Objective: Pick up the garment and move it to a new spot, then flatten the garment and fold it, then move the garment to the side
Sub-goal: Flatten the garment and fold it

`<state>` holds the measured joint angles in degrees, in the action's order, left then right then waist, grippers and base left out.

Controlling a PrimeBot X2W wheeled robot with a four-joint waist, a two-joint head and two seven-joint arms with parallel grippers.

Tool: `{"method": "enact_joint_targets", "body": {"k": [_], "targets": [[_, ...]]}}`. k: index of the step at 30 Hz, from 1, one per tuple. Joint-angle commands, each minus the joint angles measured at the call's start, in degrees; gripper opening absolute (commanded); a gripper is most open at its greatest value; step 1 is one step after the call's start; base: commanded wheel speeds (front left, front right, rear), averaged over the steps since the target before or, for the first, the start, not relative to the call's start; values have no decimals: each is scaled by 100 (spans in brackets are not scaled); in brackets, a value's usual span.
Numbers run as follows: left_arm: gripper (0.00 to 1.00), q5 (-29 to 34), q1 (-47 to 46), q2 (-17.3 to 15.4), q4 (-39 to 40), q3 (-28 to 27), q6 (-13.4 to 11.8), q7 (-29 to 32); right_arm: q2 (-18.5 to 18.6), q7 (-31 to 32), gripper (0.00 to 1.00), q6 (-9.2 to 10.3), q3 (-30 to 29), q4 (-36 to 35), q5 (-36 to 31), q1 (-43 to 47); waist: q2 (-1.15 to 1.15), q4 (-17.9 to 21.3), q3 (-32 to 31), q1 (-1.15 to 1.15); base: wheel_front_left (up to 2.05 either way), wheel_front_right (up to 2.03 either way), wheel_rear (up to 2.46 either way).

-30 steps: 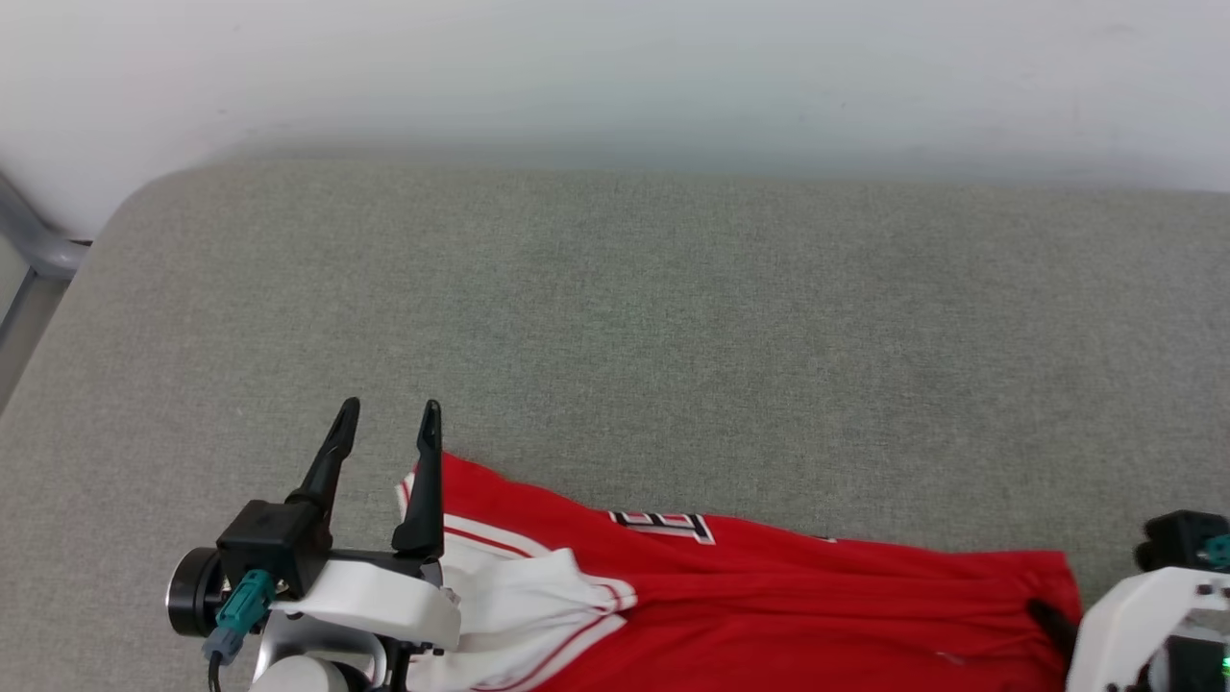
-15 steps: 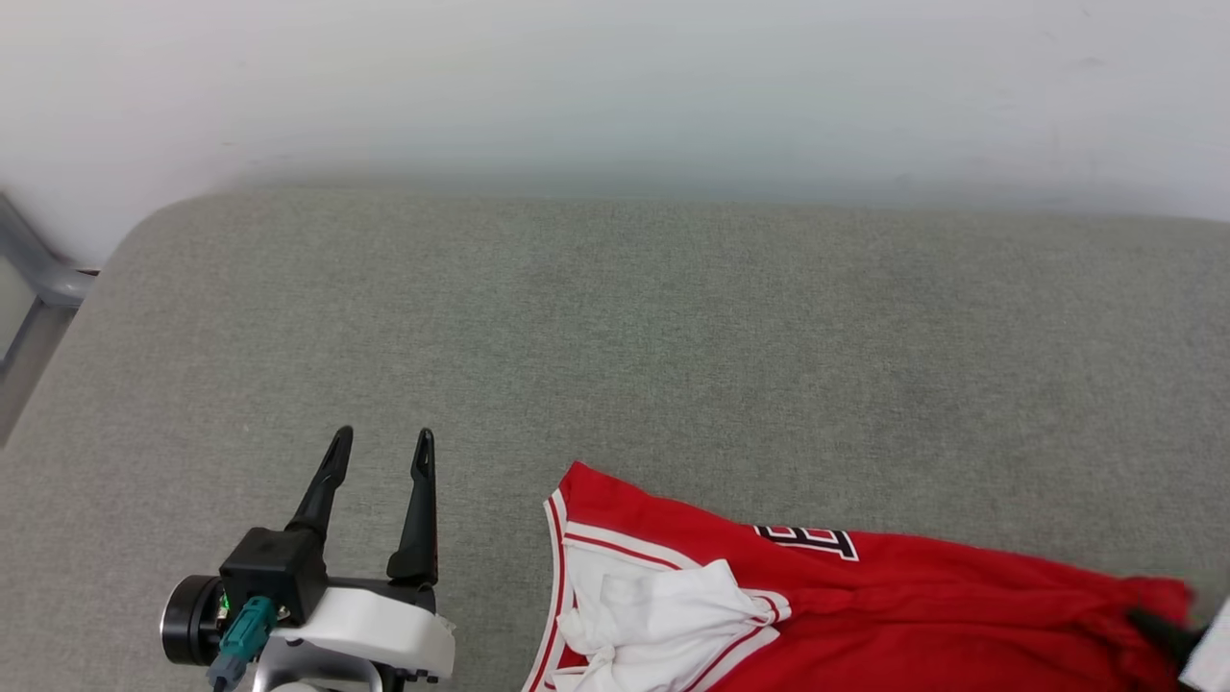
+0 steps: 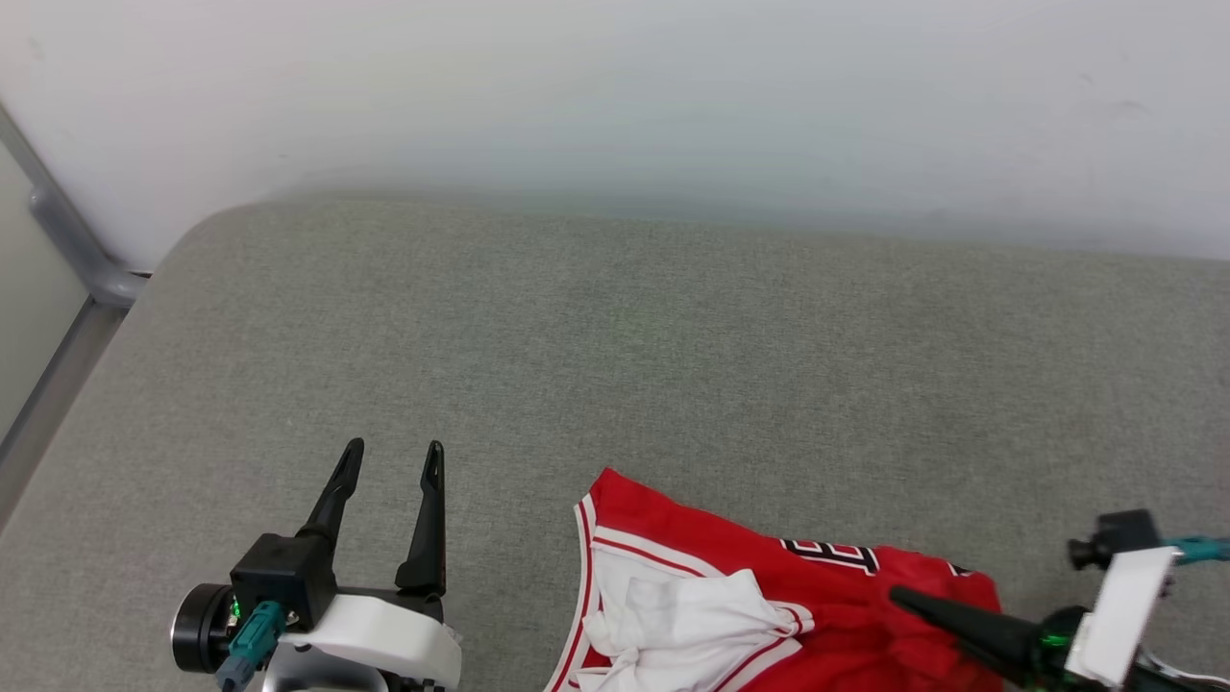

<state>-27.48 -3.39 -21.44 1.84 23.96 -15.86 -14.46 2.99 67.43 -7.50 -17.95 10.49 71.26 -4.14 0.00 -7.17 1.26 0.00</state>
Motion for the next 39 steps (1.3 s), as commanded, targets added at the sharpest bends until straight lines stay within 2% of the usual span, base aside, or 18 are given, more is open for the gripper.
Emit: {"method": "enact_joint_targets", "body": {"k": [1, 6, 12, 16, 19, 20, 21, 22, 23, 25, 26, 27, 28, 33, 39], "targets": [[100, -32, 40, -18, -16, 5, 18, -4, -16, -98, 0, 3, 208, 46, 196, 1, 0, -36, 1, 0, 0, 0, 0], [100, -24, -52, 7, -39, 30, 62, -14, -16, -718, 0, 3, 1265, 201, 838, -216, 0, -160, 61, 0, 0, 0, 0], [100, -1, -234, 115, -70, 89, 113, -27, -16, -1625, 0, 3, 2435, 305, 1238, -605, 0, -310, 264, 0, 0, 0, 0], [100, 0, -355, 203, -128, 119, 165, -41, -14, -2185, 0, 3, 2922, 458, 1193, -814, 0, -411, 424, 0, 0, 0, 0], [100, -7, -426, 291, -206, 111, 214, -51, -12, -2532, 0, 3, 3119, 675, 764, -905, 0, -461, 527, 0, 0, 0, 0], [100, 3, -442, 322, -229, 109, 226, -57, -12, -2638, 5, 3, 3155, 742, 684, -919, 0, -470, 552, 0, 0, 0, 0], [100, 14, -451, 344, -249, 99, 233, -63, -12, -2729, 4, 3, 3200, 793, 633, -926, 0, -474, 574, 0, 0, 0, 0], [100, 20, -458, 355, -271, 86, 246, -67, -13, -2854, 8, 2, 3216, 849, 581, -929, 0, -473, 594, 0, 0, 0, 0], [100, 32, -464, 366, -285, 72, 257, -70, -11, -2958, 33, 3, 3231, 914, 551, -939, 0, -469, 608, 0, 0, 0, 0], [100, 58, -466, 406, -307, 51, 274, -73, -12, -3084, 48, 2, 3316, 986, 487, -971, 0, -448, 633, 0, 0, 0, 0], [100, 64, -470, 422, -325, 43, 282, -75, -12, -3123, 78, 2, 3345, 1013, 462, -1000, 0, -432, 641, 0, 0, 0, 0], [100, 64, -470, 422, -325, 43, 282, -75, -12, -3123, 78, 2, 3345, 1013, 462, -1000, 0, -432, 641, 0, 0, 0, 0], [100, 79, -486, 440, -348, 24, 310, -78, -11, -3176, 100, 2, 3427, 994, 443, -1048, 0, -388, 649, 0, 0, 0, 0], [100, 126, -516, 472, -390, -15, 357, -82, 7, -3365, 100, 2, 3536, 788, 207, -1098, 0, -289, 624, 0, 0, 0, 0], [100, 197, -475, 496, -420, -72, 394, -83, 421, -4228, 100, 2, 3687, 164, -955, -1099, 0, -180, 535, 0, 0, 0, 0]]}}
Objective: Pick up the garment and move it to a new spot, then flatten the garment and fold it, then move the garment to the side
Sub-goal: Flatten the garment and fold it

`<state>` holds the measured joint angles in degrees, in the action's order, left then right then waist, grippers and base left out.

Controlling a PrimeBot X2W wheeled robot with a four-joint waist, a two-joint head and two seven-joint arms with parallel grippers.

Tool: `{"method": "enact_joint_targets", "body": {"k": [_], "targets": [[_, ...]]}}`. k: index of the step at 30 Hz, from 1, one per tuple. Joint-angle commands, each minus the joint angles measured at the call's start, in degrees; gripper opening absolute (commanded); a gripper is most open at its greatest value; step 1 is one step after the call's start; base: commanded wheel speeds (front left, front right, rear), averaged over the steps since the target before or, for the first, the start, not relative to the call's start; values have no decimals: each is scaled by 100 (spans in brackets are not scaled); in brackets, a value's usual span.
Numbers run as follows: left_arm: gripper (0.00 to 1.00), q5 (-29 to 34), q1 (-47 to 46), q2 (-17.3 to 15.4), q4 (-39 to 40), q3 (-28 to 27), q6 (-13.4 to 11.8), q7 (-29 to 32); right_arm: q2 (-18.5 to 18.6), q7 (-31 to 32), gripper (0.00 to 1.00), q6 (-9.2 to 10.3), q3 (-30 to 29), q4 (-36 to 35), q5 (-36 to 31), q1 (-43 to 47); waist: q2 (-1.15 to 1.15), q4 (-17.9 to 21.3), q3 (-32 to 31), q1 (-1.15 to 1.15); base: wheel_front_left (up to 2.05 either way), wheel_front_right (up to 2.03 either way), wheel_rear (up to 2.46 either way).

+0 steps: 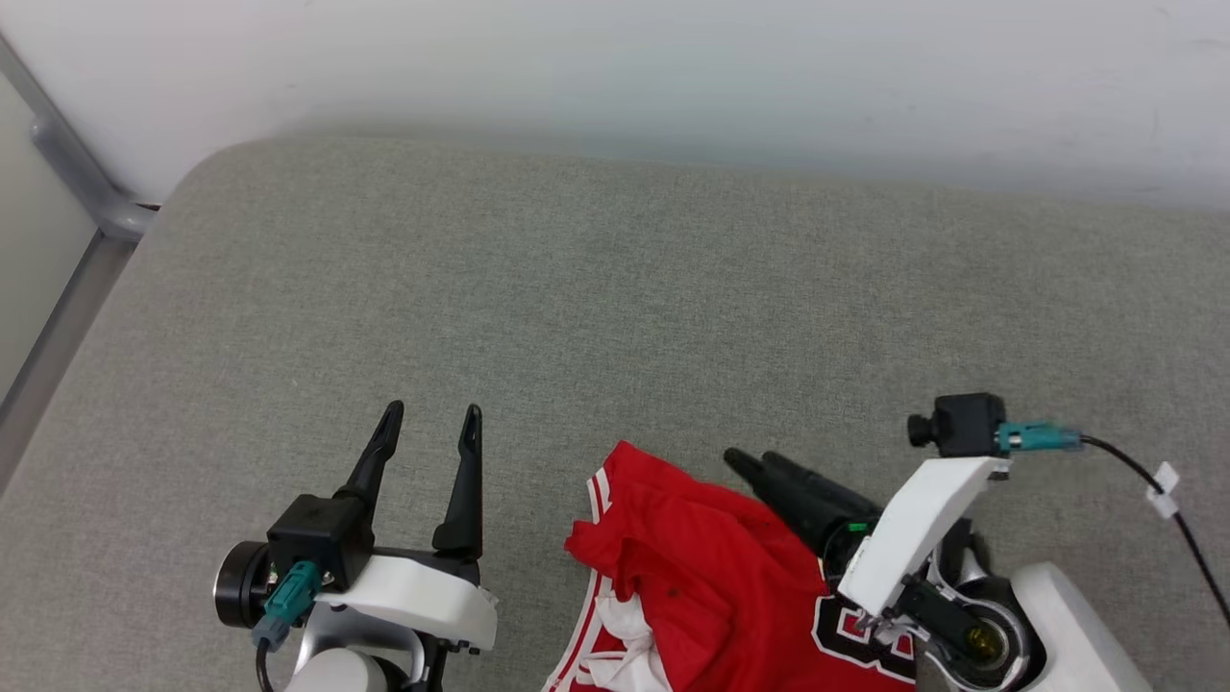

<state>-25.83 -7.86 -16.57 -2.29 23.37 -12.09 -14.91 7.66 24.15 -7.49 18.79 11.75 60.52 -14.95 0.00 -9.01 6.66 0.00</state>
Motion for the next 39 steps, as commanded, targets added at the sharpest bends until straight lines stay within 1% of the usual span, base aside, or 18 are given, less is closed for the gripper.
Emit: {"method": "enact_joint_targets", "body": {"k": [1, 4, 8, 14, 18, 22, 29, 33, 39], "targets": [[100, 48, -13, 8, -13, -22, 21, -38, 55, -115, 100, 1, -19, -41, -164, 5, 0, 21, -25, 0, 0, 0, 0], [100, 79, 40, -2, -28, -46, -2, -33, 280, -721, 100, 1, -252, -161, -1067, 116, 0, 72, -85, 0, 0, 0, 0], [100, 104, 94, -11, -15, -72, -34, -33, 397, -1346, 100, 1, -909, -255, -2305, 294, 0, 140, -144, 0, 0, 0, 0], [100, 135, 121, -64, -12, -122, -32, -28, 251, -1942, 100, 1, -2161, -768, -3748, 666, 0, 240, -218, 0, 0, 0, 0], [100, 179, 160, -110, -25, -147, -53, -28, 123, -2250, 100, 1, -2612, -1217, -4477, 1001, 0, 308, -309, 0, 0, 0, 0], [100, 255, 241, -149, -65, -95, -83, -28, -46, -2472, 100, 1, -2774, -1645, -4934, 1533, 0, 341, -503, 0, 0, 0, 0], [100, 224, 458, -205, -112, -51, -90, -4, -321, -2368, 100, 1, -2770, -2079, -5147, 2253, 0, 422, -713, 0, 0, 0, 0], [100, 188, 531, -230, -142, -67, -89, -7, -415, -2275, 100, 1, -2754, -2309, -5176, 2431, 0, 468, -742, 0, 0, 0, 0], [100, 128, 500, -221, -217, -82, -97, -9, -466, -2167, 100, 1, -2791, -2436, -5186, 2458, 0, 502, -760, 0, 0, 0, 0]]}}
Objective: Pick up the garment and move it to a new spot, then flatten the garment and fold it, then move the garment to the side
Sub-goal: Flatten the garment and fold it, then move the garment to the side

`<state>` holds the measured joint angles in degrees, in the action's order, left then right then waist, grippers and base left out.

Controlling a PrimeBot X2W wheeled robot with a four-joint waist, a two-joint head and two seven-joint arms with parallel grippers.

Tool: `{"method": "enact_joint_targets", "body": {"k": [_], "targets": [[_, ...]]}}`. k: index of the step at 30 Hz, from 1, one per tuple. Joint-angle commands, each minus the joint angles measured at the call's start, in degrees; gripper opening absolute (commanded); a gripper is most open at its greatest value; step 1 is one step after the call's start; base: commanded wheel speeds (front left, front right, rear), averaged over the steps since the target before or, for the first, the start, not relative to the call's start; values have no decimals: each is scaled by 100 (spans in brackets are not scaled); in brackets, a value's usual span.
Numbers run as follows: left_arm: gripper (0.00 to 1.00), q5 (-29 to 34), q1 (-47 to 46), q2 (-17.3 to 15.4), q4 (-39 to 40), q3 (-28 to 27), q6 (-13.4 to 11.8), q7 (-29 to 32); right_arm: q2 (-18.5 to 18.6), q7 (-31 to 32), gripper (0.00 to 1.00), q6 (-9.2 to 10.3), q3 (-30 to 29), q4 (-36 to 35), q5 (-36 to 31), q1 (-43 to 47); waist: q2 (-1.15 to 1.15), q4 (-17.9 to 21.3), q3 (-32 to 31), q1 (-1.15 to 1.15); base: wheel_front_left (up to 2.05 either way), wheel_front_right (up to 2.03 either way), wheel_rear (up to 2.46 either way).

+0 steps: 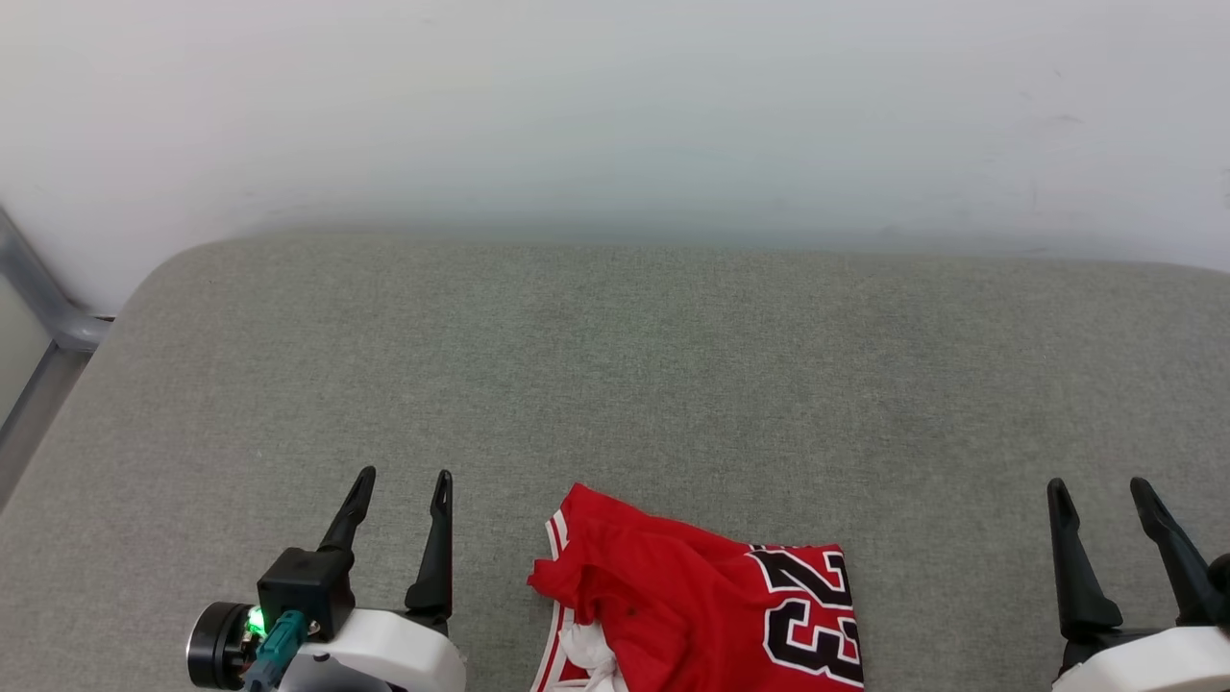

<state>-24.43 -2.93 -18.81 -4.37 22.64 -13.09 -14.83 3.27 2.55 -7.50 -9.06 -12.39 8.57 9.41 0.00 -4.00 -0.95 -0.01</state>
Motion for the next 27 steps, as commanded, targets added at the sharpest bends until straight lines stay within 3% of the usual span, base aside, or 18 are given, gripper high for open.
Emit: {"method": "enact_joint_targets", "body": {"k": [1, 8, 12, 19, 27], "targets": [[100, -21, -5, 7, -20, -9, 3, -18, -31, 30, 100, 3, -22, -16, 11, 21, 0, 3, -2, 1, 0, 0, 0], [100, -65, -80, 35, -89, -33, 5, -25, -42, 347, 100, 3, -57, 107, 72, 69, 0, 8, -1, 1, 0, 0, 0], [100, -56, -136, 54, -94, -48, 27, -28, 77, 1141, 100, 3, -69, 472, 386, 153, 0, -19, 53, 1, 0, 0, 0], [100, 16, -338, 117, -15, -43, 64, -39, 426, 2644, 100, 3, 227, 933, 1360, -23, 0, -177, 357, 1, 0, 0, 0], [100, 140, -626, 294, 37, -52, 91, -44, 570, 3305, 100, 3, 899, 1282, 2737, -498, 0, -411, 867, 1, 0, 0, 0]]}}
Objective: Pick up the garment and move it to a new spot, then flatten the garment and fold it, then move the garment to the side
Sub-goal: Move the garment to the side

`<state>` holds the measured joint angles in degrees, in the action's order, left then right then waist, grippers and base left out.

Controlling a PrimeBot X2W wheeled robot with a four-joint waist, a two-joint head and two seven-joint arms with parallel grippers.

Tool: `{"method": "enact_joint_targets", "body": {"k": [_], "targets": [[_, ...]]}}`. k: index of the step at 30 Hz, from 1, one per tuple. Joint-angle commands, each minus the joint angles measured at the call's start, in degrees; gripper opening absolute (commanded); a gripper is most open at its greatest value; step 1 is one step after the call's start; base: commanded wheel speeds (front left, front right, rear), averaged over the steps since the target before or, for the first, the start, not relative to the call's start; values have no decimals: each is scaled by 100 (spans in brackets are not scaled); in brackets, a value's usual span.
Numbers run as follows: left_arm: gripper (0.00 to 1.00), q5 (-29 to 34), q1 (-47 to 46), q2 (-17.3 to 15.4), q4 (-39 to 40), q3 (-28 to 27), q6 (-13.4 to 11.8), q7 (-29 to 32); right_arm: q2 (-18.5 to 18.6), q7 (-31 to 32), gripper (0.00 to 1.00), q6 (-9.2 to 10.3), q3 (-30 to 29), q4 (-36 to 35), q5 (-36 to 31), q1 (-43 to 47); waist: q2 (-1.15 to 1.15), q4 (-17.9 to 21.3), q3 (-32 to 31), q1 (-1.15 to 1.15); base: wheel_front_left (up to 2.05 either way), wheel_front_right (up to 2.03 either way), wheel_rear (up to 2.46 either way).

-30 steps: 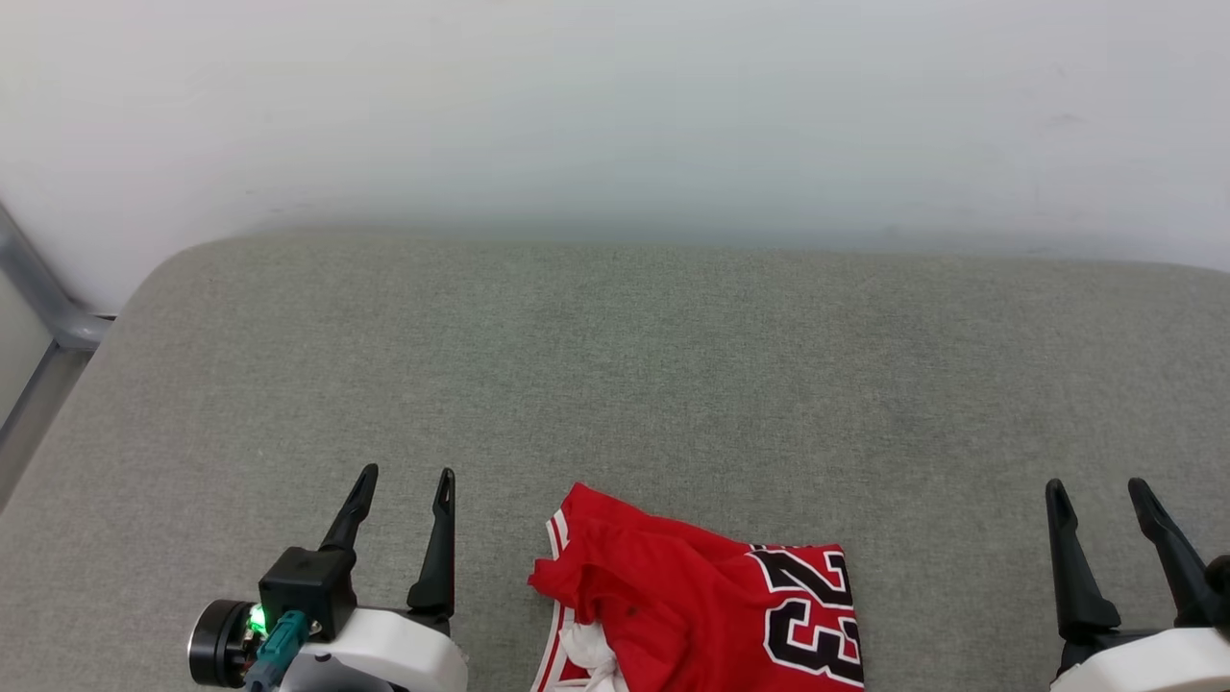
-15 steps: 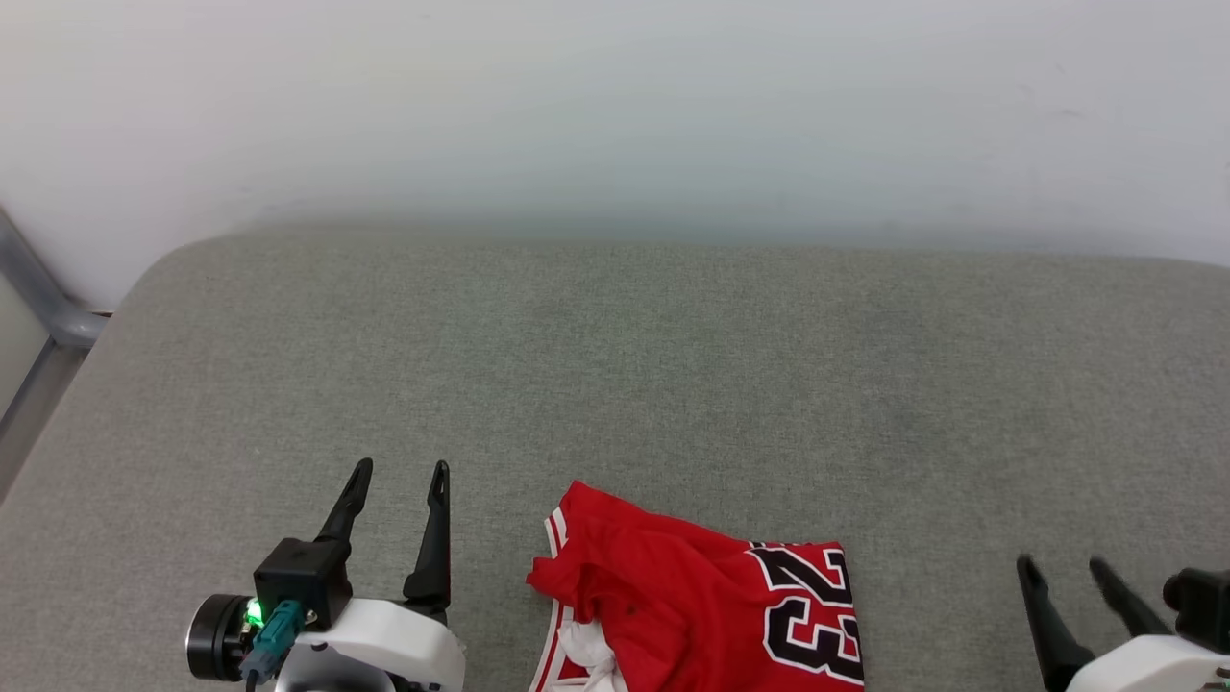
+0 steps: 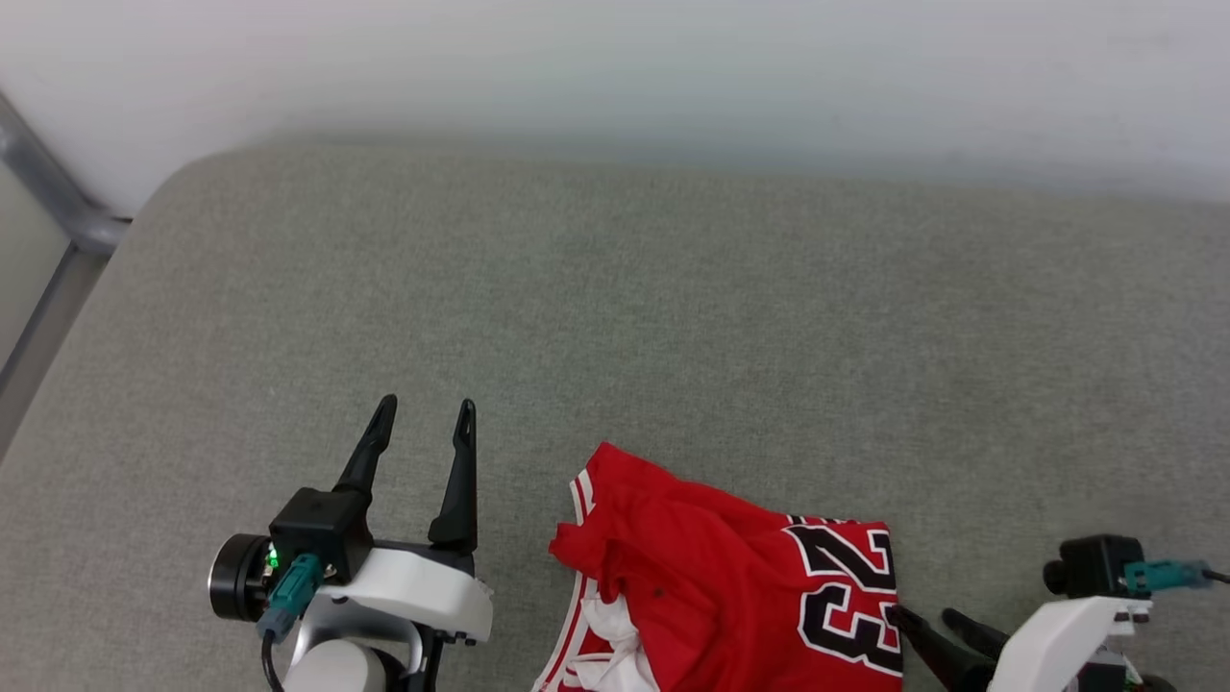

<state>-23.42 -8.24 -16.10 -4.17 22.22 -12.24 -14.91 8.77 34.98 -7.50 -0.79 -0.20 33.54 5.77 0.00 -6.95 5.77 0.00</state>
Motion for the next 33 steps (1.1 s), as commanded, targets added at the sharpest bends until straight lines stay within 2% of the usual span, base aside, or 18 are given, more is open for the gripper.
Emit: {"method": "enact_joint_targets", "body": {"k": [1, 11, 12, 13, 14, 20, 26, 33], "targets": [[100, 39, -95, 23, 17, -11, 7, -35, 19, 63, 100, 3, 71, 63, 241, -134, 0, -115, 195, 0, 0, 0, 0], [100, 209, -249, 245, -13, -173, 132, -33, 87, 750, 100, 8, 533, 857, 869, -318, 0, -315, 553, 0, 0, 0, 0], [100, 222, -253, 269, -23, -191, 149, -33, 76, 799, 81, 8, 592, 887, 903, -319, 0, -319, 564, 0, 0, 0, 0], [100, 240, -254, 286, -31, -208, 157, -33, 41, 815, 35, 8, 621, 897, 951, -343, 0, -317, 568, 0, 0, 0, 0], [100, 258, -244, 304, -36, -222, 164, -33, 42, 814, 0, 8, 667, 890, 957, -373, 0, -311, 561, 0, 0, 0, 0], [100, 358, -153, 292, -89, -336, 223, -28, 173, 530, 0, 3, 868, 501, 952, -661, 0, -169, 399, 0, 0, 0, 0], [100, 419, -31, 213, -99, -402, 251, -27, 779, 231, 0, 3, 1352, -19, 186, -954, 0, 192, 164, 0, 0, 0, 0], [100, 480, 30, 169, 11, -430, 256, -27, 1332, 293, 0, 3, 1331, -481, -469, -1208, 0, 779, 88, 0, 0, 0, 0]]}}
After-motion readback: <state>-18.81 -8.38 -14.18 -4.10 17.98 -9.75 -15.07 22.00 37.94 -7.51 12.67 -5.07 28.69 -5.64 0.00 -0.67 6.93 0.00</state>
